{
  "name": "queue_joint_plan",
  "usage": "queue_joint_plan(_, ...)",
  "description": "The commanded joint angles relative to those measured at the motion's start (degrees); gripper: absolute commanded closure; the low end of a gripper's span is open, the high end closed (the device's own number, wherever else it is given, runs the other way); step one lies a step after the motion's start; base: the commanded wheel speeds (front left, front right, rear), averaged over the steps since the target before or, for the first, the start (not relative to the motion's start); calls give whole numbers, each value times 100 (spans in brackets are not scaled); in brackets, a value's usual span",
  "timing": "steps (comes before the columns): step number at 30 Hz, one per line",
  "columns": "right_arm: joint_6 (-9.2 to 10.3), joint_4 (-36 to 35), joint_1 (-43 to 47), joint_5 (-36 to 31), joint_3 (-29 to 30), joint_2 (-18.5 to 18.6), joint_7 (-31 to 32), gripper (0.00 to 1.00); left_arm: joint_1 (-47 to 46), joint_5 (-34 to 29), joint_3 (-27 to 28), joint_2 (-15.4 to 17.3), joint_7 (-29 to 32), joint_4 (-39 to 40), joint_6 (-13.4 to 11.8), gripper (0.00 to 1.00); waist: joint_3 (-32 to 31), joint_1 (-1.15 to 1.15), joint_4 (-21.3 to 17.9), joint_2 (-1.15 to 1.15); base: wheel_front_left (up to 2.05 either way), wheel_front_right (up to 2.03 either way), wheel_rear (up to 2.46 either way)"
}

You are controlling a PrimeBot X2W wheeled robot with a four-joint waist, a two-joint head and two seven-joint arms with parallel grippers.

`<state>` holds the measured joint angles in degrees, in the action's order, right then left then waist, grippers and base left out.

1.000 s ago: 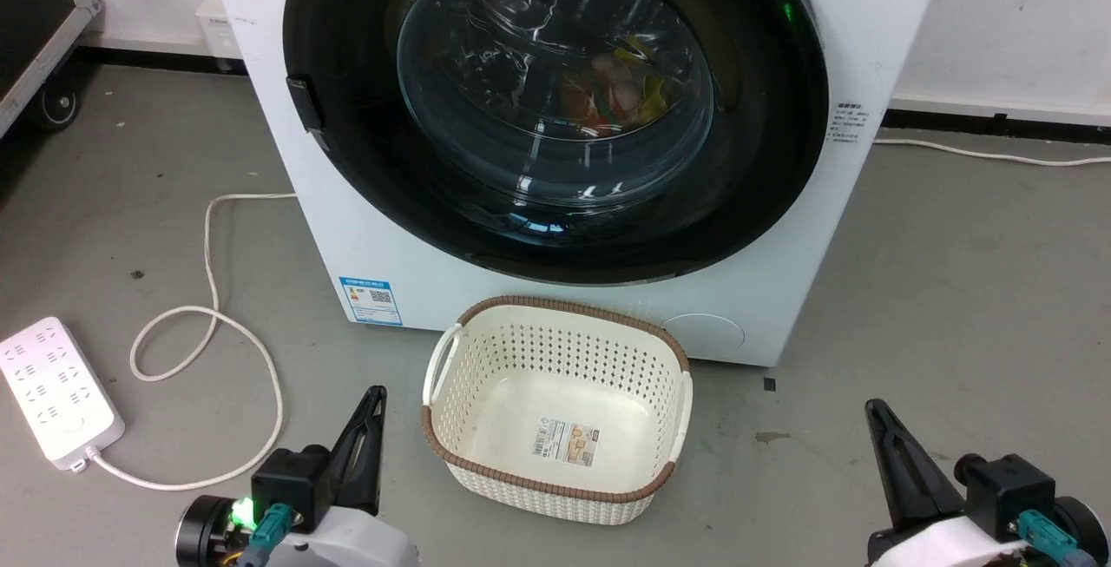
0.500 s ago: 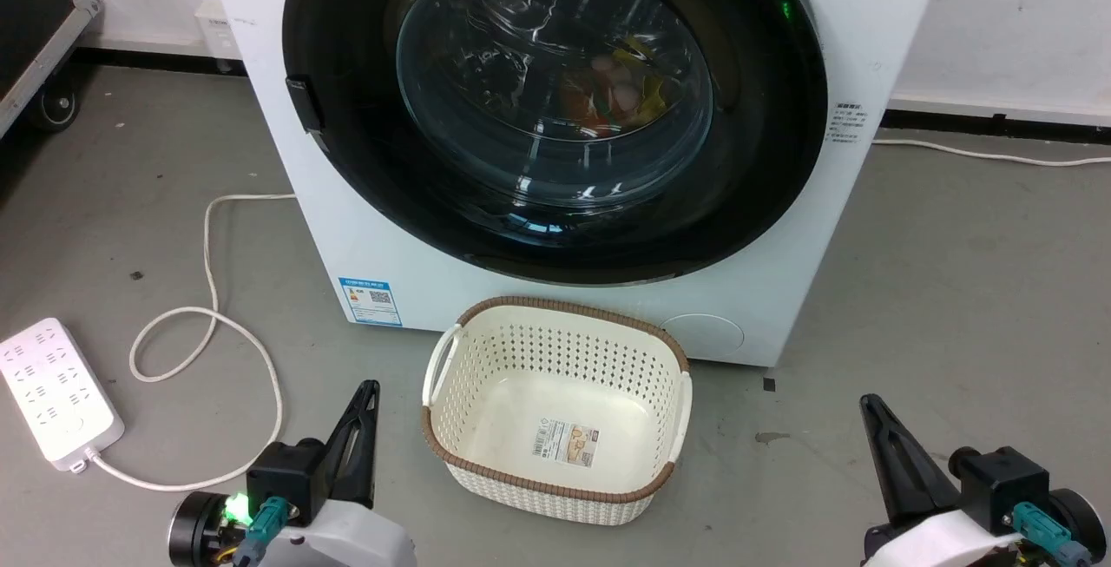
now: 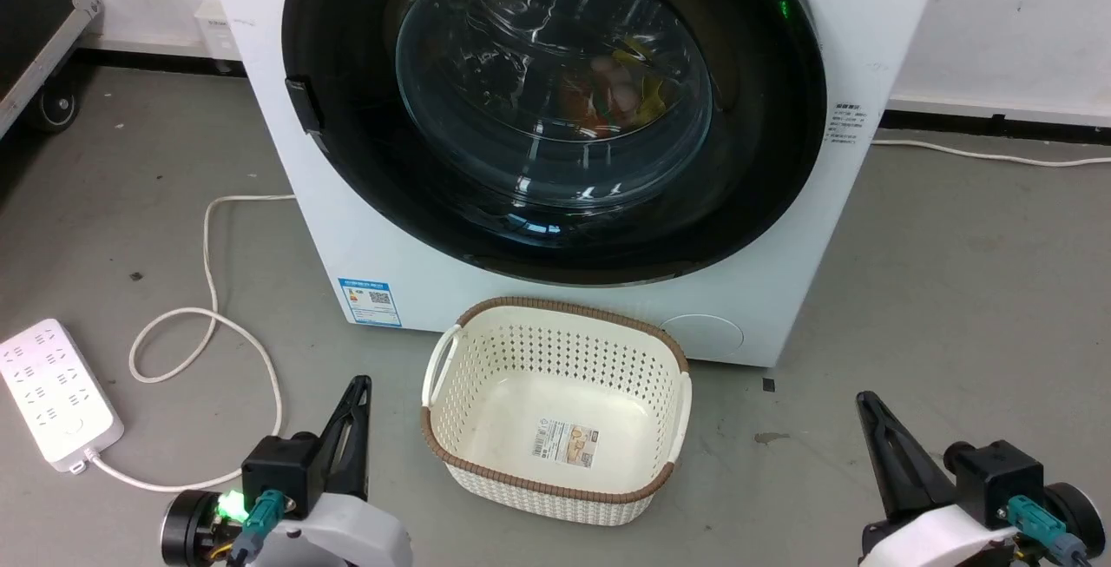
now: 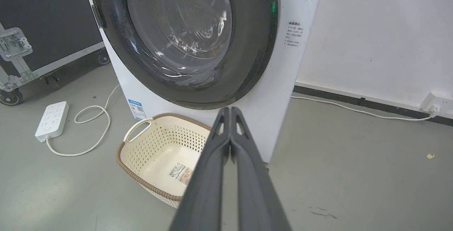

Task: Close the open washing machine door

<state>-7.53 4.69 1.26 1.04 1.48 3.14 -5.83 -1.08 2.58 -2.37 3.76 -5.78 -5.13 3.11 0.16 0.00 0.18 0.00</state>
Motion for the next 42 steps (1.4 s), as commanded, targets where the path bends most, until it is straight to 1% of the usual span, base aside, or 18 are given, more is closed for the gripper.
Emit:
queue_joint_plan(1,3,-62,-68,-15,-12,-16,25,100,64,-44,32,-27,26,45,-35,100,0,0,0,0,0,0,0)
queue_joint_plan(42,4,-414,-118,-92,-130,-25,508,100,103,-229,209,-80,504,450,-274,100,-14,0,-15,0,0,0,0)
